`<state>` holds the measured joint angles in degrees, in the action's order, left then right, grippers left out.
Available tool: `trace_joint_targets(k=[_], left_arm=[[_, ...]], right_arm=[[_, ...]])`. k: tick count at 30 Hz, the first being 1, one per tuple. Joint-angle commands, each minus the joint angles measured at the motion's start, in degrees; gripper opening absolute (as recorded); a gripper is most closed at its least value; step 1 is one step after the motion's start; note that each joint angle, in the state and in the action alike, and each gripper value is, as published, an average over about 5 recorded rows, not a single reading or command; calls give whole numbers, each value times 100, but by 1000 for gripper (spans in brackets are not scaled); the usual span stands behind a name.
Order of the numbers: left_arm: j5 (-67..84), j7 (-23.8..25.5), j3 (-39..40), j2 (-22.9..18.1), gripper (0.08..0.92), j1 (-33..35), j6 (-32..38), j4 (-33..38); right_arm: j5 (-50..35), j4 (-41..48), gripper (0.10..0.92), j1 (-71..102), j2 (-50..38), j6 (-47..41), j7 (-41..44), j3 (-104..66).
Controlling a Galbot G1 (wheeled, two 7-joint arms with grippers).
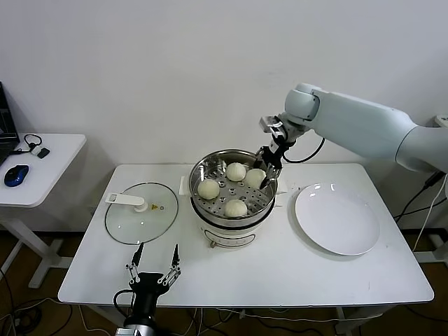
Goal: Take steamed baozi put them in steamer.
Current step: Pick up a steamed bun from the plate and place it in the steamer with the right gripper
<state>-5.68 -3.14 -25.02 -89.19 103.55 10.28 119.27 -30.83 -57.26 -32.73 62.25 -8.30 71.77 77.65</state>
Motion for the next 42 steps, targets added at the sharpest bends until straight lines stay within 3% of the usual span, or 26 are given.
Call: trace_joint_targets(k=[1, 24, 34, 42], left_arm=[[17, 2, -15, 4, 823, 42, 30, -27], [43, 4, -13, 6, 823, 63, 52, -57], [49, 9, -32, 15, 823, 85, 69, -74], [56, 16, -43, 18, 823, 66, 55, -41]], right_arm=[[243, 193, 637, 396, 168, -35, -28, -18], [639, 643, 643, 593, 335, 71, -89, -242], [536, 670, 815, 546, 393, 55, -77, -337], [259, 653, 823, 395, 395, -16, -38, -419]])
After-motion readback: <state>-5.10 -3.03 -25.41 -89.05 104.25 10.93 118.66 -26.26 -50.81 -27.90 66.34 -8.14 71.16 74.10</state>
